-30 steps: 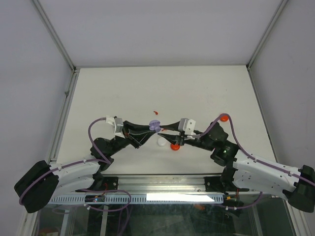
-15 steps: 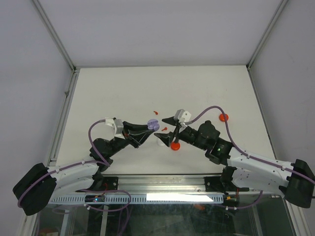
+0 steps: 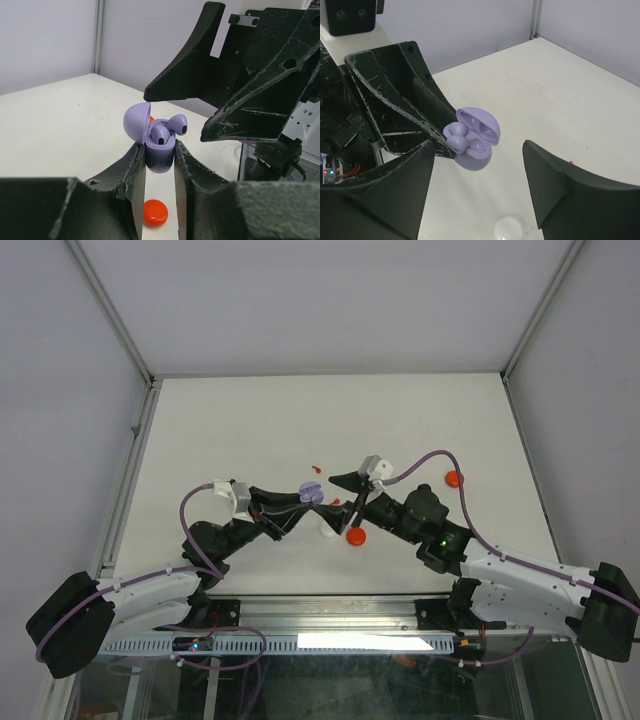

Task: Insert the wireless bluetooth earbuds into the charging case
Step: Place the earbud in the charging case.

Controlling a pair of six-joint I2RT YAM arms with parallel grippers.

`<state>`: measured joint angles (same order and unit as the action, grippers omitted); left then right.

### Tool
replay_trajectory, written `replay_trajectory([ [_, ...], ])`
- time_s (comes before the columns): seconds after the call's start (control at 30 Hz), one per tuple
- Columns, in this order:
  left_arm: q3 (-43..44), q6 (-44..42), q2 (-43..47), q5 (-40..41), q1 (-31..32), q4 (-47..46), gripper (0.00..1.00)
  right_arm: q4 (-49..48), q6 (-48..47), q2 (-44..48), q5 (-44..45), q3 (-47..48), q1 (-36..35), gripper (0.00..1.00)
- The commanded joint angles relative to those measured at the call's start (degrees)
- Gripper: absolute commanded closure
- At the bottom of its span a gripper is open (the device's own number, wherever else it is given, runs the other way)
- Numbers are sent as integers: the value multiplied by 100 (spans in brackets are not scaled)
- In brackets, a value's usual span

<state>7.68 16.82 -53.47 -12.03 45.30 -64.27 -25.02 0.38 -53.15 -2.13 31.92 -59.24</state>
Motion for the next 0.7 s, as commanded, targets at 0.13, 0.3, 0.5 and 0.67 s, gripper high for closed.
replay_trajectory([
  [0.13, 58, -176, 80, -42, -21, -122, 100, -405, 83, -75, 405, 290, -28, 26],
  [0.3, 54, -171, 122, -44, -20, -112, 100, -266, -45, 13, 584, 262, -31, 26],
  [0.5, 33, -151, 176, -30, -20, -121, 100, -9, -199, 131, 626, 216, -28, 26],
  [0.67, 15, -131, 256, -11, -21, -130, 100, 220, -199, 183, 626, 209, -26, 26],
])
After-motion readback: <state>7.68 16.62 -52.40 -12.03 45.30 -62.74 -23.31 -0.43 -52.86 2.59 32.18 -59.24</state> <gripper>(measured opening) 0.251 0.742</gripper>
